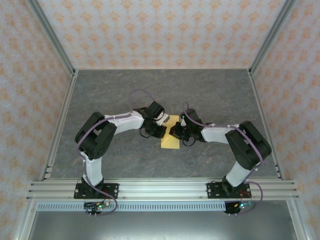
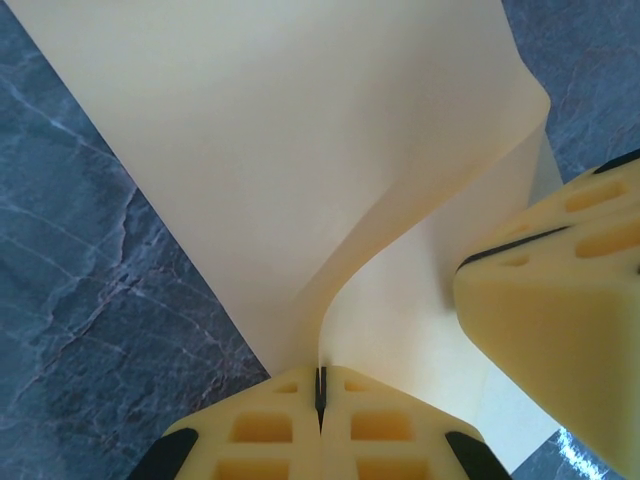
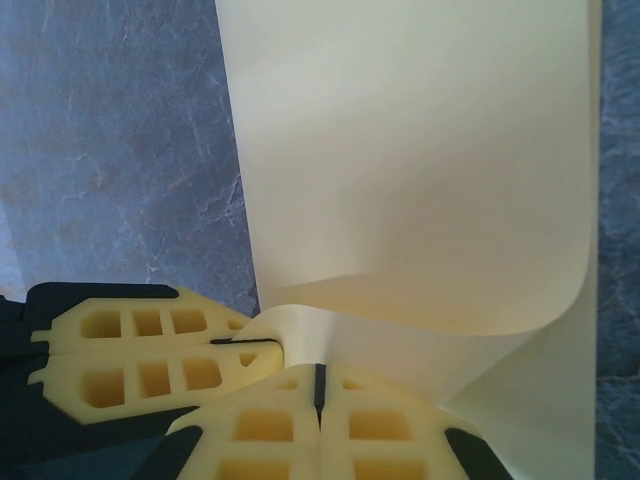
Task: Fold a paper plane with a square sheet of paper (fold left side to right side)
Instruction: Fold the triangle a second time at the center of the table.
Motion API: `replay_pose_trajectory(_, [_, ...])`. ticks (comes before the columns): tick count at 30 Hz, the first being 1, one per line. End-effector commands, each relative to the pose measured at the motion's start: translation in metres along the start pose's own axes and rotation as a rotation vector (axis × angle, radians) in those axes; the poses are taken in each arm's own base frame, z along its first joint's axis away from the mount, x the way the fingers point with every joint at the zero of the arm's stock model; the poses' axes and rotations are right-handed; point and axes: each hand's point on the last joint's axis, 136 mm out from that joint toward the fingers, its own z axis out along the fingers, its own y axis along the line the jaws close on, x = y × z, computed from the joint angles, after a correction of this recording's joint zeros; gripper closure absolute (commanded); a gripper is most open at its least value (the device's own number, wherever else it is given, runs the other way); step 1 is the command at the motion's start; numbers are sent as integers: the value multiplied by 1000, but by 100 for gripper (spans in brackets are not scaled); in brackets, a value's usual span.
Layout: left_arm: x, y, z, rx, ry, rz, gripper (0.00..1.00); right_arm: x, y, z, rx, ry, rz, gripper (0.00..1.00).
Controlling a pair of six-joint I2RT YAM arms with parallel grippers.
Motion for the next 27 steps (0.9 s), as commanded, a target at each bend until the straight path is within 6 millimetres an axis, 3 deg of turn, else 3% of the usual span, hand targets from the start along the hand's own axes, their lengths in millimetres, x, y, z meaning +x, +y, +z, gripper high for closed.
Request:
replay_pose_trajectory(1, [2, 12, -9, -66, -9, 4, 100, -5, 3, 2, 18, -18, -39, 98])
replay_pose_trajectory(17, [3, 15, -9, -81, -4, 1, 100, -1, -20, 9, 103, -1, -36, 98])
replay_pose_trajectory(27, [-1, 10, -14, -62, -25, -1, 100, 11, -47, 15, 195, 49, -5, 98])
